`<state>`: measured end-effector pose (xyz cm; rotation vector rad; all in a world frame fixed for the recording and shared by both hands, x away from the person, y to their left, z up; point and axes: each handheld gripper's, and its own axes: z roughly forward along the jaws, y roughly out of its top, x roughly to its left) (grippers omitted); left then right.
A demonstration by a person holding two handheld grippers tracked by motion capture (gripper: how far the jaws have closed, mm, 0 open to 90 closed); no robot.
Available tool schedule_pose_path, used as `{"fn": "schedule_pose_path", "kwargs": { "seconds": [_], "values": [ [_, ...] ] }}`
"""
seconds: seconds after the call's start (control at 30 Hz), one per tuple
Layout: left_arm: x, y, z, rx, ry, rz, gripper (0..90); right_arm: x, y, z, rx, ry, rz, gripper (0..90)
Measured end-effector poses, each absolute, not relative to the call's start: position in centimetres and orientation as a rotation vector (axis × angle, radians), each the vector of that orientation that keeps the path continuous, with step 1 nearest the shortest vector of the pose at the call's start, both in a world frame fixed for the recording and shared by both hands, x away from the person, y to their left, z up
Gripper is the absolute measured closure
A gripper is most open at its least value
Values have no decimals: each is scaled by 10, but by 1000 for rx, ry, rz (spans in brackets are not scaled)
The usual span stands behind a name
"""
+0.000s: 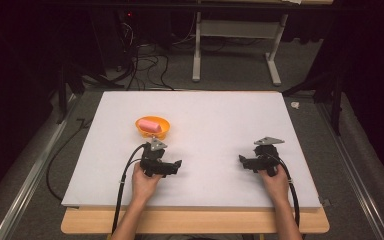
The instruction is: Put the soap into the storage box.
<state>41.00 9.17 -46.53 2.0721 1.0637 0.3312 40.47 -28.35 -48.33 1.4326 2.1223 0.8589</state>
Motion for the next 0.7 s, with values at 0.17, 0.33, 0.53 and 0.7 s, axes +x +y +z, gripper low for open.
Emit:
{"fn": "schedule_pose_path", "kwargs": {
  "seconds": [0.17, 0.33, 0.53, 0.7],
  "values": [
    [413, 90, -469, 2070, 1070, 330, 138, 405, -283, -483, 1433, 2122, 859, 145],
    [415, 86, -474, 2086, 1072, 356, 138, 405, -284, -483, 1433, 2122, 859, 145],
    [414, 84, -486, 2123, 1066, 425, 135, 405, -283, -483, 1433, 2122, 859, 145],
    [413, 85, -487, 2113, 1067, 438, 144, 405, -283, -483, 1432, 2123, 859, 145]
  ]
}}
